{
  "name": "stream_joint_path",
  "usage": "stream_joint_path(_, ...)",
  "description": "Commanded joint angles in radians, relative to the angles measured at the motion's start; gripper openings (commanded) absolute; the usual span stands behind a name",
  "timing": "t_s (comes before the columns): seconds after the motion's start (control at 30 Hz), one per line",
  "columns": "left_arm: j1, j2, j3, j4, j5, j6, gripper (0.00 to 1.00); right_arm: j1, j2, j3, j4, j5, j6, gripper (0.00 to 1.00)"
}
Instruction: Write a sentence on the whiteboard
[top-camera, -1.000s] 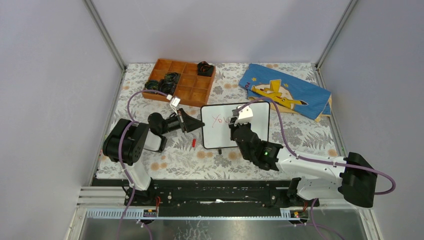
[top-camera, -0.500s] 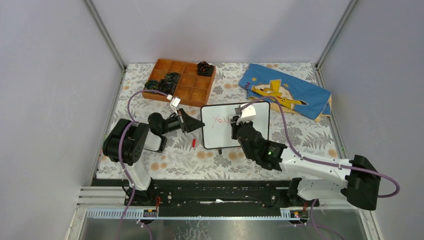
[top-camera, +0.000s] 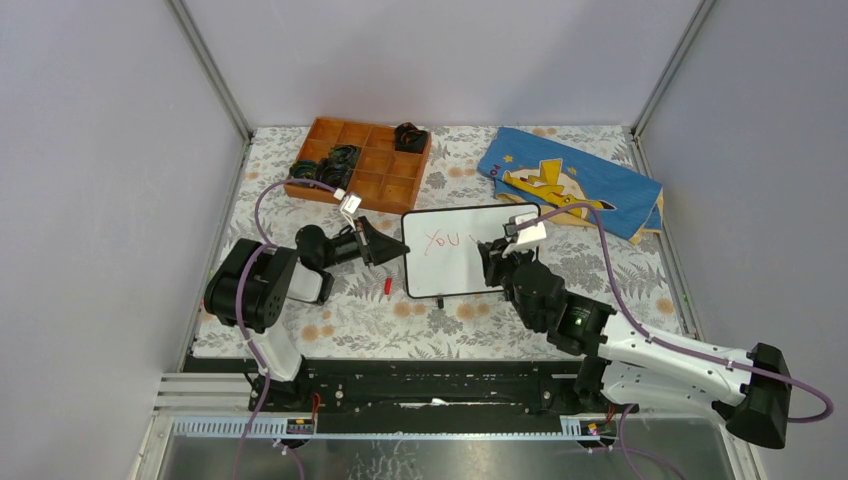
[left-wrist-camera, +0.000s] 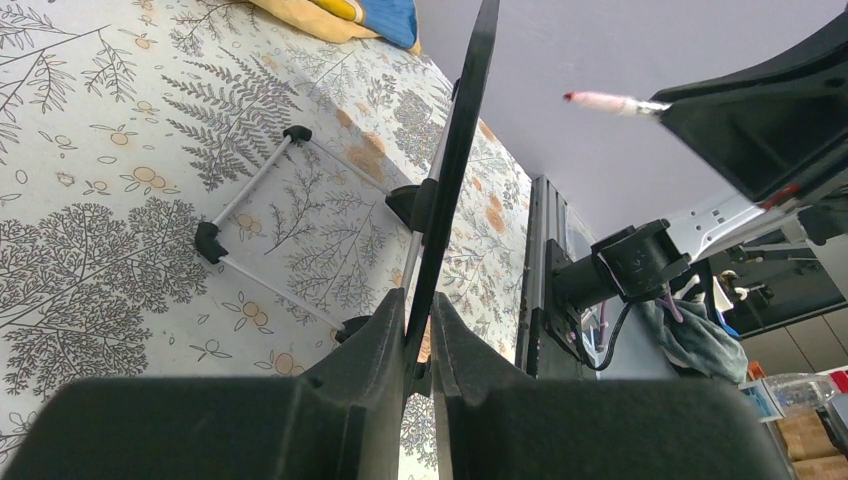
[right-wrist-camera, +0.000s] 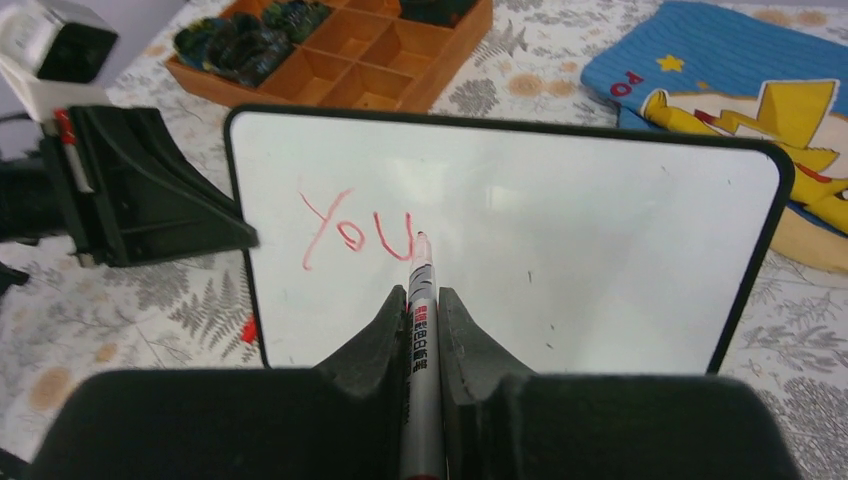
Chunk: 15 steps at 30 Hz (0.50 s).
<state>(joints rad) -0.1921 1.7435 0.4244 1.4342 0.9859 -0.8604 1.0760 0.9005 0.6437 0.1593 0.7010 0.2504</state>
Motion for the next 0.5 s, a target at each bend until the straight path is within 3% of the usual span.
stream_joint_path(0.0,-0.009,-0.024,0.008,0.003,0.01,0.02,0.2,-0.007,-0.033,-0.047,-0.018,0.042,0.005,0.0)
stream_joint_path(0.47,-0.01,-0.026,0.01,-0.006,0.008,0.024,0.2,-0.076,-0.054,-0.075,0.031,0.007,0.05,0.0)
